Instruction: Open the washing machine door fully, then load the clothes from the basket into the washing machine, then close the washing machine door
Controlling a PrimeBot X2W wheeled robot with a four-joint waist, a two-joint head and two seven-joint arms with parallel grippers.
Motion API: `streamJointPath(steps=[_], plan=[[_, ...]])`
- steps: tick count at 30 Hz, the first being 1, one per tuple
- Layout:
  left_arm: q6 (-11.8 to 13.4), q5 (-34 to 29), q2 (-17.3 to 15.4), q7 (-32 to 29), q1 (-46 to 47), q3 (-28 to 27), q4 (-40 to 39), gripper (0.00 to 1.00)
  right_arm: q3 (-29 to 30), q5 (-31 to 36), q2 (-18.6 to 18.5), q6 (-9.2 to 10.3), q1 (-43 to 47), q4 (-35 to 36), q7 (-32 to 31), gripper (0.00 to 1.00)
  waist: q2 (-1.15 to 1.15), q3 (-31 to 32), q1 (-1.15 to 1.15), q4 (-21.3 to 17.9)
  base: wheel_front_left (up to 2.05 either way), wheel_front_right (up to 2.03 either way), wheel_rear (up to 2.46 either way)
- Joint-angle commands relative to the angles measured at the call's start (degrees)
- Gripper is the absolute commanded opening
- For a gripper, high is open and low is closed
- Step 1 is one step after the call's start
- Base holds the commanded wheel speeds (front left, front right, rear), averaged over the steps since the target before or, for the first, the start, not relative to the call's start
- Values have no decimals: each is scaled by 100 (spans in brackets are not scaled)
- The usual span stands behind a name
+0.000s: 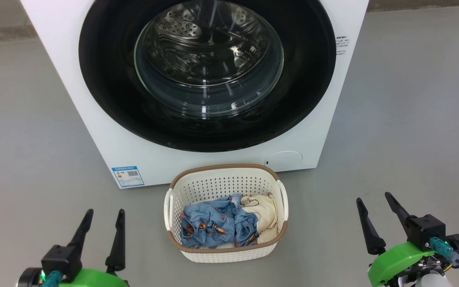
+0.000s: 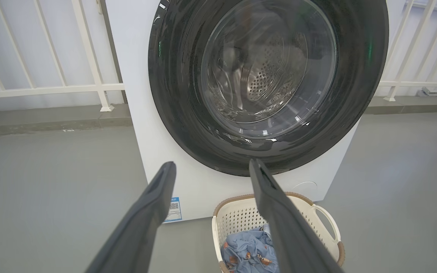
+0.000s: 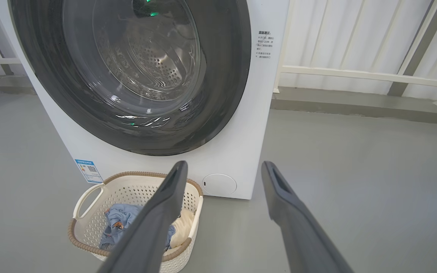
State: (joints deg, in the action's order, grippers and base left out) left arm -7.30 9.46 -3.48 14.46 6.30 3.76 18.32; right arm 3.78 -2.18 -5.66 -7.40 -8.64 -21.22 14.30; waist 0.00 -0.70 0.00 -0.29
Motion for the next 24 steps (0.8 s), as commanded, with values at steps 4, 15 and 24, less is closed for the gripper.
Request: streamJointPath(steps=[4, 15, 24], plan=[[-19, -24, -57, 53, 271, -228, -77, 100, -121, -44, -20, -9, -215, 99, 70, 100, 0, -3, 0, 2, 0, 0, 0], [-19, -46, -28, 53, 285, -268, -8, 100, -135, -121, -52, -9, -231, 71, 70, 100, 0, 9, 0, 6, 0, 0, 0], [-19, -151, -19, 53, 286, -303, -3, 100, -124, -130, -47, -9, -229, 85, 70, 100, 0, -5, 0, 1, 26, 26, -52]])
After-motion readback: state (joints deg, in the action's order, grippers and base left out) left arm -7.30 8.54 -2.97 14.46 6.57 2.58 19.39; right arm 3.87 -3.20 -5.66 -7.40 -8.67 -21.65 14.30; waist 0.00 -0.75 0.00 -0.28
